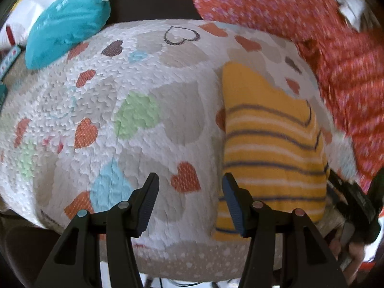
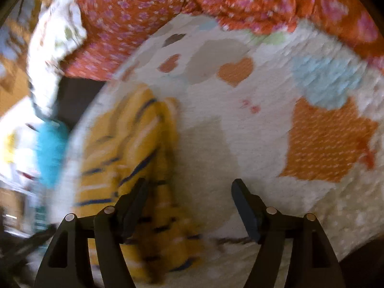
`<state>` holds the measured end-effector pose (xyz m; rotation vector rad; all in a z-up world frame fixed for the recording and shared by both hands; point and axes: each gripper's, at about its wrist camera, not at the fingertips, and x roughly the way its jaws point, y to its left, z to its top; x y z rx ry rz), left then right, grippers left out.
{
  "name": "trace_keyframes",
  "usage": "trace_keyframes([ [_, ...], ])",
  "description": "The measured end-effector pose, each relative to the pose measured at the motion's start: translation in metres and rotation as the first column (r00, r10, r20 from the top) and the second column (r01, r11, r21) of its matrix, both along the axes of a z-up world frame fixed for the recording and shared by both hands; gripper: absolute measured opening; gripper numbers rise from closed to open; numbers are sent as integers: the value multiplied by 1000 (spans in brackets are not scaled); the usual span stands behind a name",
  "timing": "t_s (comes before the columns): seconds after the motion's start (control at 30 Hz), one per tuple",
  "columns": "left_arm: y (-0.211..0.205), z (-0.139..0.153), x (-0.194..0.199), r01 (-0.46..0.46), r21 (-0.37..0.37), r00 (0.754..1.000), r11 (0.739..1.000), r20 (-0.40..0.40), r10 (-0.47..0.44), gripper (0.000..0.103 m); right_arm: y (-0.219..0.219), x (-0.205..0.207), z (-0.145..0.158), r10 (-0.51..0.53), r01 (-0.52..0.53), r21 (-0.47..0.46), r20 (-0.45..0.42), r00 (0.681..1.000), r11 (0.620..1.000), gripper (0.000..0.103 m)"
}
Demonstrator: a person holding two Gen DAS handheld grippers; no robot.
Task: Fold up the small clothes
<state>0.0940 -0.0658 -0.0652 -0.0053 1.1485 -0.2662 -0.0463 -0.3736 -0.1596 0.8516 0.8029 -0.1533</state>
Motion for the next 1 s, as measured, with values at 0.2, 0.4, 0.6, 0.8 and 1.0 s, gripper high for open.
trace_keyframes([
  [0.2, 1, -20, 48, 44, -146, 995, 988, -87, -57, 59, -14, 10, 8, 8, -25, 183, 92, 996, 983, 77],
  [0.4, -35, -60, 69, 129, -282, 961, 951, -201, -190, 60, -1, 63, -4, 88, -101, 227, 70, 994, 969, 77],
  [0.6, -56, -94, 90, 40, -430, 938, 902, -295, -182, 82, 27, 106, -21, 166, -169, 156, 29, 986, 973, 82],
  [0.8, -57, -83, 90, 18, -513, 924, 858, -320, -210, 44, 34, 120, -10, 201, -198, 192, 6, 980, 961, 40],
  [1.0, -34, -35, 98, 26, -522, 957, 853, -232, -171, 40, 54, 133, 34, 256, -264, 164, 67, 964, 951, 33],
])
